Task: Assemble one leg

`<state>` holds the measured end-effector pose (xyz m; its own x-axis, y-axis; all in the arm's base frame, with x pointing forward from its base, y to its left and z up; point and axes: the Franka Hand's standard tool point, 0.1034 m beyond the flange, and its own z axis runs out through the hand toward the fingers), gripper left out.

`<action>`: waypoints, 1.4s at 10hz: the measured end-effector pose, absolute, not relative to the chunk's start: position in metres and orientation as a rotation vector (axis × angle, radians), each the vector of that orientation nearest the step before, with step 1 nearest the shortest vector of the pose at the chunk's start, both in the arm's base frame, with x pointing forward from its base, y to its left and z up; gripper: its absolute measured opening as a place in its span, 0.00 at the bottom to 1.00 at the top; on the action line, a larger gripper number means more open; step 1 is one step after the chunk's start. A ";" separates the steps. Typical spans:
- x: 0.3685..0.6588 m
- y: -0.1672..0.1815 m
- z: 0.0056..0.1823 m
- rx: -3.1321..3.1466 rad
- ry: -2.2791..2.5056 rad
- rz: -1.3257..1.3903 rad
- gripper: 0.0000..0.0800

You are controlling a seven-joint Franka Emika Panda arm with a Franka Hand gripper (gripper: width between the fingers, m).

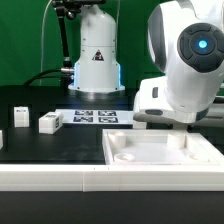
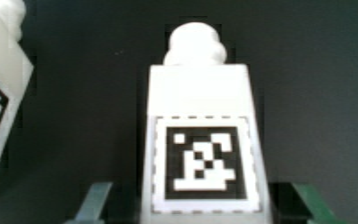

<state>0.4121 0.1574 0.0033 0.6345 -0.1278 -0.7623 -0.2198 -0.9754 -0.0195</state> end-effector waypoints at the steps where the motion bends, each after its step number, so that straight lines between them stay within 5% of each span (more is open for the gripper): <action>1: 0.412 0.157 0.003 -2.739 0.292 1.264 0.36; 3: 0.413 0.156 0.006 -2.736 0.291 1.267 0.36; 7: 0.432 0.135 0.086 -2.739 0.305 1.224 0.37; 9: 0.432 0.136 0.076 -2.764 0.310 1.172 0.37; 14: 0.461 0.128 0.090 -2.935 0.268 0.651 0.37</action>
Offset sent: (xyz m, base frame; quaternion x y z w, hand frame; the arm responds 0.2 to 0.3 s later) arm 0.0009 -0.0240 0.0497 0.0015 -0.0243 0.0003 0.9997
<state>0.4612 0.1275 0.0896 0.8915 -0.1458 -0.4289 -0.1988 -0.9767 -0.0812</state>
